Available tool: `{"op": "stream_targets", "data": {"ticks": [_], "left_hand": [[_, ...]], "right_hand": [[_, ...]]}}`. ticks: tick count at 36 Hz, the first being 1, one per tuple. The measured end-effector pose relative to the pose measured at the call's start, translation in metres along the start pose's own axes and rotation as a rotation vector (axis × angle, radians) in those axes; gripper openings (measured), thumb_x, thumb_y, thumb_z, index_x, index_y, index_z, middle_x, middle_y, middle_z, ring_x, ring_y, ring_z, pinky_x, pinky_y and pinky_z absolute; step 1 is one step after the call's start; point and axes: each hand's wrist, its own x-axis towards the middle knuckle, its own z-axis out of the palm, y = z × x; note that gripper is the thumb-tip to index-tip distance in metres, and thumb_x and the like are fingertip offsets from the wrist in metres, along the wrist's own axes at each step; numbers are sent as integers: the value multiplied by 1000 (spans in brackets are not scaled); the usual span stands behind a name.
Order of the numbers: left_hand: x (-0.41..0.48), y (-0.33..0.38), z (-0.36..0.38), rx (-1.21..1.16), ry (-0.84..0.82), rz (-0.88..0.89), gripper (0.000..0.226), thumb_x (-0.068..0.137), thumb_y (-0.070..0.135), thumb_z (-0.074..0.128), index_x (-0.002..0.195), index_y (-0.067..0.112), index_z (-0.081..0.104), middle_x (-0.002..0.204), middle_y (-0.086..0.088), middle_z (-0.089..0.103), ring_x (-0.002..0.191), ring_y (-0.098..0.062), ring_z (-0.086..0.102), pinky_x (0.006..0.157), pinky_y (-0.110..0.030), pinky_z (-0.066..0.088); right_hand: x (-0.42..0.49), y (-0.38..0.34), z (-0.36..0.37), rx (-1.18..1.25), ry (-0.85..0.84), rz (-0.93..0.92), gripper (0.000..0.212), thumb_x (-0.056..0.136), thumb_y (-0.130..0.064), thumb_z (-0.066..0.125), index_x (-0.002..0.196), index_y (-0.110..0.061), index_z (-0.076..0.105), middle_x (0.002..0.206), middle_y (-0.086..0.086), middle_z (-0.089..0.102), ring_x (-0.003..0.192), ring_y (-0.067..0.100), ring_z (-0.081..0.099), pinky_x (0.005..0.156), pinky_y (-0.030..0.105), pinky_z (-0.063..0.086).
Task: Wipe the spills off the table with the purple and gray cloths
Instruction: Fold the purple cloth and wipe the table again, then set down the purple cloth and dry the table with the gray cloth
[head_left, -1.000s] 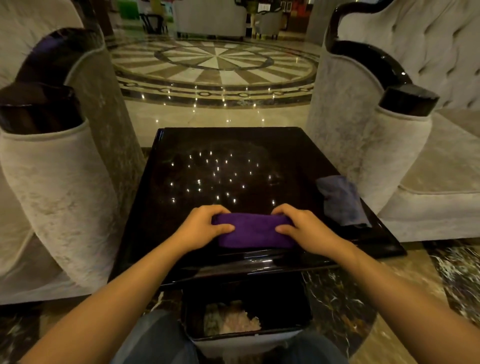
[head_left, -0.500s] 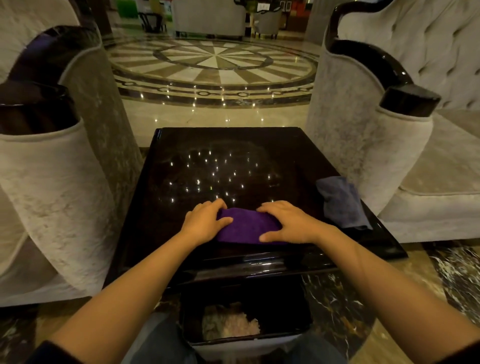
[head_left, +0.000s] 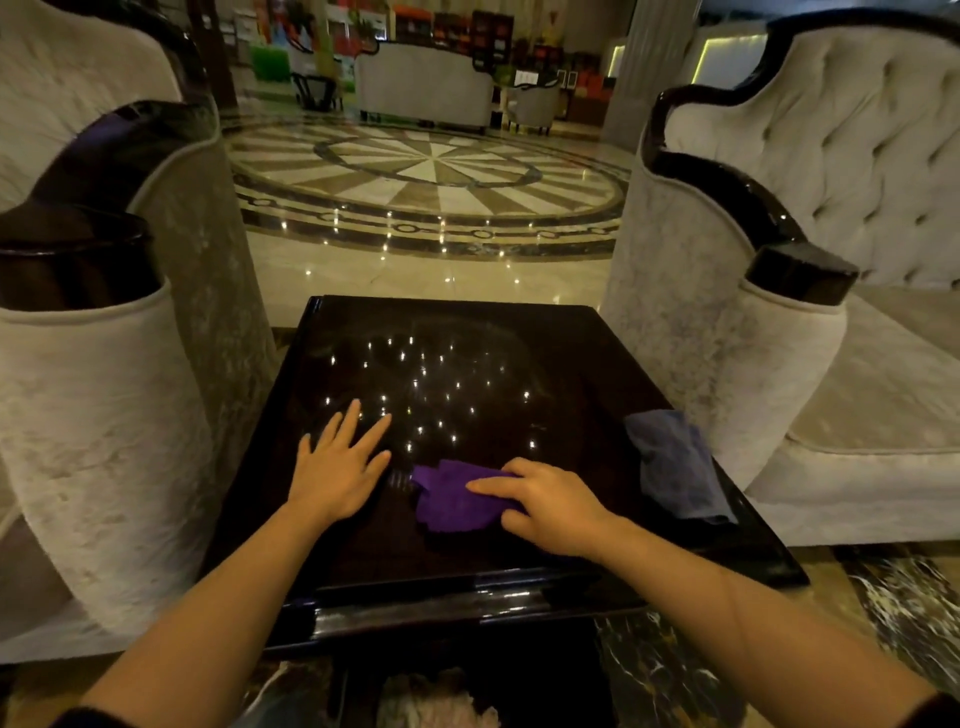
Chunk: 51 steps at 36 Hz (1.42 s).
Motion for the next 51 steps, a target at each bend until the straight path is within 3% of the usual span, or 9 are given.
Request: {"op": "stream_targets", "data": {"ticks": [7, 11, 15, 20, 22, 25, 32, 40, 51], "left_hand": [[8, -6, 11, -2, -11, 8, 53, 92, 52, 20, 140, 40, 1, 154, 1, -16, 143, -20, -5, 115, -49, 5], [11, -7, 13, 20, -41, 5, 52, 92, 52, 17, 140, 42, -3, 154, 4, -14, 142, -18, -8, 115, -48, 1], [12, -7, 15, 50, -52, 3, 51, 92, 52, 14, 139, 43, -2, 155, 5, -7, 142, -18, -9, 115, -50, -1], [11, -5, 15, 62, -53, -14, 50, 92, 53, 13, 139, 43, -1, 155, 6, -6, 142, -17, -11, 115, -49, -2], [12, -5, 15, 60, -50, -17, 49, 92, 53, 13, 138, 44, -1, 155, 7, -6, 141, -16, -11, 115, -48, -2], [12, -4, 15, 56, -51, -21, 49, 92, 53, 14, 138, 45, -2, 155, 7, -6, 141, -14, -12, 115, -47, -3], [10, -2, 10, 48, -68, -29, 48, 93, 51, 15, 138, 45, 0, 155, 8, -6, 141, -14, -11, 115, -47, -3], [9, 0, 7, 53, -76, -33, 48, 94, 49, 17, 139, 43, 3, 155, 6, -3, 142, -16, -9, 115, -48, -1], [6, 1, 6, 29, -81, -24, 48, 94, 48, 17, 140, 42, 5, 156, 3, -1, 142, -18, -6, 115, -50, 0]], "right_hand": [[26, 49, -29, 179, 330, 319, 45, 85, -21, 51, 127, -35, 48, 124, 6, 52, 111, 27, 52, 90, 38, 45], [51, 97, -47, 157, 416, 491, 46, 87, -18, 50, 131, -29, 44, 122, 16, 51, 107, 35, 53, 86, 40, 45], [70, 141, -58, 121, 502, 625, 46, 89, -15, 47, 135, -19, 40, 125, 26, 47, 110, 42, 49, 92, 47, 42], [87, 193, -44, 99, 498, 789, 45, 93, -23, 45, 136, -14, 34, 130, 29, 38, 117, 46, 39, 96, 51, 38], [92, 216, -34, 150, 360, 859, 48, 94, -31, 43, 138, -14, 31, 138, 29, 34, 123, 46, 35, 101, 50, 33], [93, 240, -18, 176, 88, 859, 55, 95, -40, 36, 143, -19, 18, 150, 20, 24, 134, 39, 25, 111, 50, 23], [82, 233, -24, 117, -51, 838, 56, 95, -50, 24, 143, -34, 1, 157, 9, 0, 140, 39, 3, 113, 59, 5], [59, 215, -40, 82, 168, 694, 53, 97, -42, 28, 144, -27, 9, 155, 17, 8, 140, 37, 10, 114, 52, 16], [-4, 163, -22, 68, 164, 620, 56, 96, -42, 34, 144, -28, 11, 155, 18, 6, 141, 35, 8, 115, 45, 15]]}}
